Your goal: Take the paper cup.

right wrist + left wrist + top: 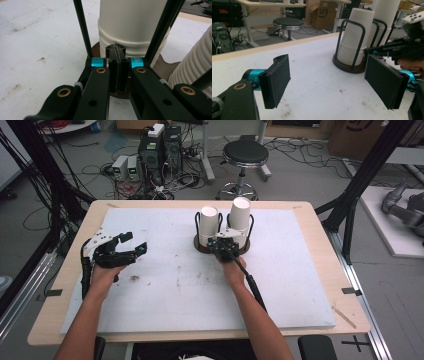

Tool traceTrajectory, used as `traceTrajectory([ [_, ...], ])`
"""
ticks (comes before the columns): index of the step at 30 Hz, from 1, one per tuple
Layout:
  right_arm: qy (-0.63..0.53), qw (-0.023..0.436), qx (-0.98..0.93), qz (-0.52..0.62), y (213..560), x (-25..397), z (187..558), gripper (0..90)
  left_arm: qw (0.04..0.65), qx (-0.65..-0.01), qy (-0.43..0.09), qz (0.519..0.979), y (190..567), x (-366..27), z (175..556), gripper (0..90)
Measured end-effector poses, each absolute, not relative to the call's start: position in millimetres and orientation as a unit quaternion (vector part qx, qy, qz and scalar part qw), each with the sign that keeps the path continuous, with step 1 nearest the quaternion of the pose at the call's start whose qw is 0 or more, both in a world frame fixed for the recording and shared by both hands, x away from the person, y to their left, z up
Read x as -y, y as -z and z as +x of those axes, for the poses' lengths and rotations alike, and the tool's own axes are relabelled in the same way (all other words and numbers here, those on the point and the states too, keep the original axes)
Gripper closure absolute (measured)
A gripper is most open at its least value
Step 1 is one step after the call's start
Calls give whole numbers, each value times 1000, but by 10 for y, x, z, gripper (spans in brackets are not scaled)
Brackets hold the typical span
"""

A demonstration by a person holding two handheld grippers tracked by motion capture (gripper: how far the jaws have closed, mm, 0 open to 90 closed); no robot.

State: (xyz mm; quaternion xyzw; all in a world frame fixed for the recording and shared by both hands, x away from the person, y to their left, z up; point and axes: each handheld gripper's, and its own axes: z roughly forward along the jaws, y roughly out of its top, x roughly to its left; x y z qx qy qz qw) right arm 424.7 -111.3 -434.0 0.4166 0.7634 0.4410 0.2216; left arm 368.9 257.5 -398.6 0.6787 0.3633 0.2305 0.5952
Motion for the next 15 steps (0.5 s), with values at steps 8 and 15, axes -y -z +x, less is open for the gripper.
traceTrajectory([
  [8, -441, 220, -762, 420, 4344, 1112, 4247, 900, 605, -323, -213, 696, 3727, -2394, 3937, 204],
  [15, -442, 221, -761, 420, 4349, 1109, 4250, 900, 619, -286, -188, 707, 3501, -2168, 4242, 201],
])
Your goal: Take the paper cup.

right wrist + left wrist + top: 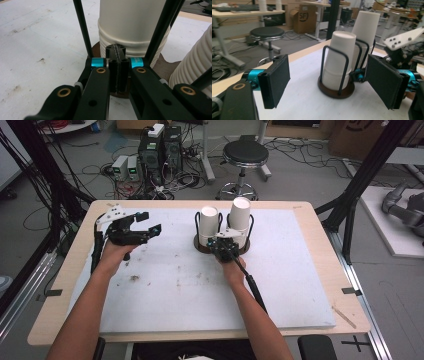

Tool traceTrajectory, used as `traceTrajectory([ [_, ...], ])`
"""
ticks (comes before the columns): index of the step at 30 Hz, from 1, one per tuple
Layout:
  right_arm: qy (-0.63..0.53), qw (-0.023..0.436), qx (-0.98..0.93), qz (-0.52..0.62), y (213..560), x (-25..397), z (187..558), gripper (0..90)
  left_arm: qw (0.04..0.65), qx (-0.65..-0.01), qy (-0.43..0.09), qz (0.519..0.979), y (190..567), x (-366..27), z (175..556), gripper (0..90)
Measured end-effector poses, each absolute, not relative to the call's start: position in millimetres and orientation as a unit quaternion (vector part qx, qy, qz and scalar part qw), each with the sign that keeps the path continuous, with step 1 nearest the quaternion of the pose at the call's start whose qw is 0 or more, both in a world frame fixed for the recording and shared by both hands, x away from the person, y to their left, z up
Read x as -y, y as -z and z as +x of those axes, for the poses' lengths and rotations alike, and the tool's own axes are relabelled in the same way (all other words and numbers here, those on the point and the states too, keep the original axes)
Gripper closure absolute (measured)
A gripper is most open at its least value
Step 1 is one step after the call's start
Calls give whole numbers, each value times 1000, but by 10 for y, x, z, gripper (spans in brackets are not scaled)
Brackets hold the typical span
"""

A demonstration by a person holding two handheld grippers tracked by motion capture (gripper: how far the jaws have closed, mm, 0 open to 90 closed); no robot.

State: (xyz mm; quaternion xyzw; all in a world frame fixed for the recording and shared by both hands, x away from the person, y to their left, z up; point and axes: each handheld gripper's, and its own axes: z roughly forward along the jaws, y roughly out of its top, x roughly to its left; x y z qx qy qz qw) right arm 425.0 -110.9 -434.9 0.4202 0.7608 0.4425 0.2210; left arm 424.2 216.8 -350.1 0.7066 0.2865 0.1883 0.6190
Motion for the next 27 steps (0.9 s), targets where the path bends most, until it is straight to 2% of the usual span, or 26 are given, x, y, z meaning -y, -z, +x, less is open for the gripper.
traceTrajectory([
  [5, -442, 220, -762, 419, 4349, 1111, 4252, 900, 639, -248, -171, 707, 3370, -1930, 4462, 201],
  [11, -442, 220, -764, 416, 4350, 1114, 4257, 900, 622, -236, -167, 727, 3316, -1696, 4628, 201],
  [17, -442, 220, -764, 415, 4350, 1116, 4258, 900, 613, -241, -135, 740, 3292, -1339, 4819, 201],
  [27, -442, 216, -765, 415, 4351, 1122, 4263, 900, 585, -267, -131, 754, 3456, -953, 4992, 201],
])
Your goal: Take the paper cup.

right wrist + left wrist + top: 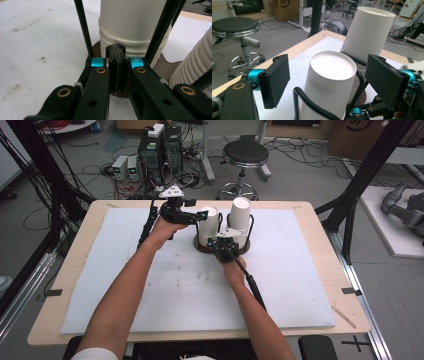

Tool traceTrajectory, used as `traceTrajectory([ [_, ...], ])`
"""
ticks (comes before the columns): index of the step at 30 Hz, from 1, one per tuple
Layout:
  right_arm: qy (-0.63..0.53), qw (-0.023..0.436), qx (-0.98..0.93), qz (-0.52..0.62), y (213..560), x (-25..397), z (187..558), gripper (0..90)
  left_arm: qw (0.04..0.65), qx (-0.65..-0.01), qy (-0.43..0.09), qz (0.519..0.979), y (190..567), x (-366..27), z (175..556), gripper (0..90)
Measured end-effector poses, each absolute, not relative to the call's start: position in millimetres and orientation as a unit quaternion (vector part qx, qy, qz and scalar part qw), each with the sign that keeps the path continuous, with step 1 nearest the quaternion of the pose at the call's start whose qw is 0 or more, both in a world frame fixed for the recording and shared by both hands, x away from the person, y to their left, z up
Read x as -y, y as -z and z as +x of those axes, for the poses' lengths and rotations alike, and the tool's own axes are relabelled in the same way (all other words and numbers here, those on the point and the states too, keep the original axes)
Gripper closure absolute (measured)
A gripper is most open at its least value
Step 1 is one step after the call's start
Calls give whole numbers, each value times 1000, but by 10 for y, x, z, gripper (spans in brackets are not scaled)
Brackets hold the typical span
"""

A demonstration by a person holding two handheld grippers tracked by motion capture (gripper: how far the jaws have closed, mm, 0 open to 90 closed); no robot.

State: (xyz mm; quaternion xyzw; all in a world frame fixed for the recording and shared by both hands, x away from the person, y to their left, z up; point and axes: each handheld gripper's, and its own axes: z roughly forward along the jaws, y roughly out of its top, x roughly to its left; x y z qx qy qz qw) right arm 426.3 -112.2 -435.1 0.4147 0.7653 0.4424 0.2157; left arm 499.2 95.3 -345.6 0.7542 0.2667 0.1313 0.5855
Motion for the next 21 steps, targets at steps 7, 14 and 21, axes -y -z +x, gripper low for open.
traceTrajectory([
  [7, -443, 214, -765, 416, 4352, 1125, 4265, 900, 576, -264, -126, 763, 3490, -766, 5036, 201],
  [14, -442, 213, -767, 414, 4352, 1129, 4267, 900, 565, -274, -122, 769, 3537, -721, 5068, 219],
  [21, -443, 213, -766, 414, 4355, 1128, 4270, 900, 562, -261, -126, 775, 3533, -740, 5062, 345],
])
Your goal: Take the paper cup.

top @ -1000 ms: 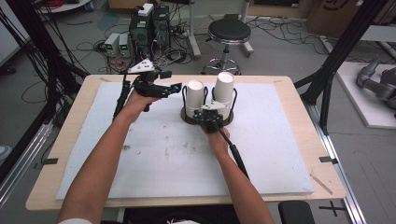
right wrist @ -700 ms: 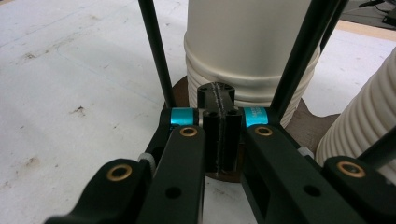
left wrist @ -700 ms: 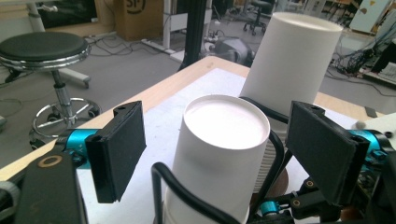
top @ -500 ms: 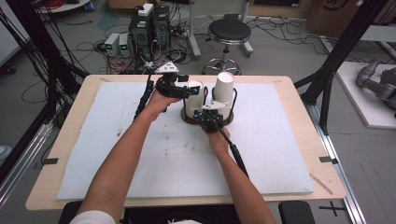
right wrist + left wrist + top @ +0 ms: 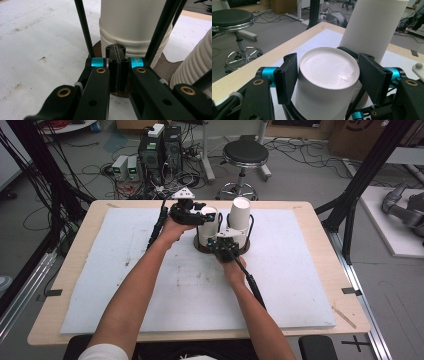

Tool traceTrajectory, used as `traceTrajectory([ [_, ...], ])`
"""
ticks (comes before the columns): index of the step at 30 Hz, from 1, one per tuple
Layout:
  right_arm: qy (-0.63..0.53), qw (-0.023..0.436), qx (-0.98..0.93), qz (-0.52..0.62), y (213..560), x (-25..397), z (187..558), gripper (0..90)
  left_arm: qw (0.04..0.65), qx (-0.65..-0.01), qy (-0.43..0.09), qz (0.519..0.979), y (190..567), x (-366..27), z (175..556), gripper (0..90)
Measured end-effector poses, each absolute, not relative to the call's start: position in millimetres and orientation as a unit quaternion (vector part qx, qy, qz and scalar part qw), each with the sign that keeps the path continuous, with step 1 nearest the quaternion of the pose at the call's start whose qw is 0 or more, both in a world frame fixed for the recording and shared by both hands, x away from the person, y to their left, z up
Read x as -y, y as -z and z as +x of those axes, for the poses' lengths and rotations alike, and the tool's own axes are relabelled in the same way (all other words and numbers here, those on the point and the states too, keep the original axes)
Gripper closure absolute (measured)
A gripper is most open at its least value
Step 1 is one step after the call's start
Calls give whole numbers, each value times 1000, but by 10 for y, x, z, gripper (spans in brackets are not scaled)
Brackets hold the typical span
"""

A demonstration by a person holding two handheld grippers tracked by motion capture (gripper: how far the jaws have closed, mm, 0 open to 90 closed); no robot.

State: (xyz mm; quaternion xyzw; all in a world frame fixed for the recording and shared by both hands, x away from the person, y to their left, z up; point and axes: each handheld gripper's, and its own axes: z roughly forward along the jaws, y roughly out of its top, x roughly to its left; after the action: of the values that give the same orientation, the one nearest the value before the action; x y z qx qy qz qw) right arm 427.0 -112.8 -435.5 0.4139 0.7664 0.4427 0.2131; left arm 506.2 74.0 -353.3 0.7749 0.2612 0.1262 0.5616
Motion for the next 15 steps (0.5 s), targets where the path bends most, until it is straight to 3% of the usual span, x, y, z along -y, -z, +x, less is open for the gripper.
traceTrajectory([
  [15, -445, 209, -765, 416, 4354, 1130, 4271, 900, 553, -257, -132, 781, 3495, -738, 5048, 354],
])
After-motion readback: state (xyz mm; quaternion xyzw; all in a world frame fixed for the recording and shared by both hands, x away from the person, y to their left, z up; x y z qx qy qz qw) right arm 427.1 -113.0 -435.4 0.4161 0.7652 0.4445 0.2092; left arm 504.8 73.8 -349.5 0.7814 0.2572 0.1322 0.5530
